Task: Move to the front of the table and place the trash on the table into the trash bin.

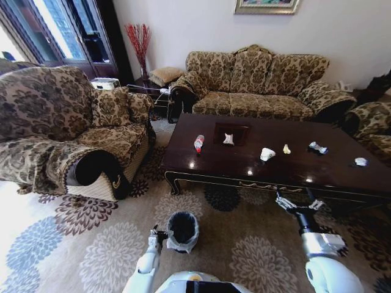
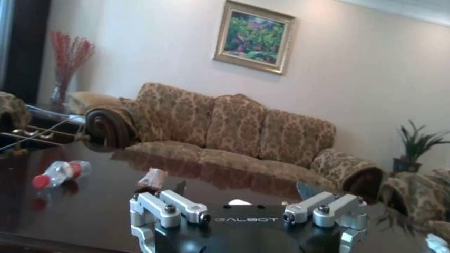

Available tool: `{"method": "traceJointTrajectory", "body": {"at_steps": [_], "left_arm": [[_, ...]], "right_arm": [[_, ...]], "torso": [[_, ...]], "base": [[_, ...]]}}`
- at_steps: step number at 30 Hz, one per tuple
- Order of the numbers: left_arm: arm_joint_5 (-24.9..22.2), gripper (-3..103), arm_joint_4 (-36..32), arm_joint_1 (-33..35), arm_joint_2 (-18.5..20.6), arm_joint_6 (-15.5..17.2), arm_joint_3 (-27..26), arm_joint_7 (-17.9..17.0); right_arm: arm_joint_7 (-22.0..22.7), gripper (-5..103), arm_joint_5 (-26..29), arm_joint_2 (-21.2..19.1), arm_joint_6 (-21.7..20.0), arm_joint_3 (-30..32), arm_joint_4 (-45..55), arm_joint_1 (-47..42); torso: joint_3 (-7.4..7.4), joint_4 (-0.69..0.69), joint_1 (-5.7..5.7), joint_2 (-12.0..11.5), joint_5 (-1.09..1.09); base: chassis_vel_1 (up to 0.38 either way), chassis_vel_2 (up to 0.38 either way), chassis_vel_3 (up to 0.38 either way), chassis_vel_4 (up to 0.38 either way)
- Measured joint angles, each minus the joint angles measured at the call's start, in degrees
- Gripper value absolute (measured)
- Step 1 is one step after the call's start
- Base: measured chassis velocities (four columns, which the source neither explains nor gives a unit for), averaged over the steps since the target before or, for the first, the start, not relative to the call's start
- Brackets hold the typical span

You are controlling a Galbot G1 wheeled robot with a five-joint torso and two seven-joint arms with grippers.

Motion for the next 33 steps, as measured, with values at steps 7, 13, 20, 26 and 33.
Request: {"method": "traceJointTrajectory", "body": {"at_steps": [7, 13, 20, 26, 33], "left_arm": [[-0.08, 100, 6.21, -4.07, -0.19, 1.09, 0.57, 0.27], [0.81, 100, 9.39, -6.77, 0.20, 1.10, 0.79, 0.15], [1.37, 86, 10.25, -7.76, -0.14, 1.22, 0.86, -0.06], [3.30, 64, 10.98, -8.31, -0.68, 0.38, 0.88, -0.09], [3.74, 37, 11.11, -8.07, -0.87, 0.00, 0.74, -0.30]], "right_arm": [[3.31, 100, -0.12, 0.12, 1.22, 0.25, -1.46, -0.08], [5.30, 100, -0.64, 0.73, 2.00, 0.38, -2.72, 0.01], [6.15, 100, -0.89, 0.96, 2.64, 0.48, -3.68, -0.09], [6.91, 100, -0.85, 1.05, 3.50, 0.75, -3.74, -0.24], [7.48, 100, -0.50, 0.96, 4.10, 1.20, -3.38, -0.57]], "torso": [[0.00, 0.00, 0.00, 0.00, -0.03], [0.00, 0.01, 0.00, 0.00, 0.01], [0.00, 0.00, 0.00, 0.00, 0.00], [0.00, 0.00, 0.00, 0.00, -0.01], [0.00, 0.00, 0.00, 0.00, -0.02]], "base": [[0.000, 0.000, 0.000, 0.000], [0.000, 0.000, 0.000, 0.000], [0.000, 0.000, 0.000, 0.000], [0.000, 0.000, 0.000, 0.000], [0.000, 0.000, 0.000, 0.000]]}}
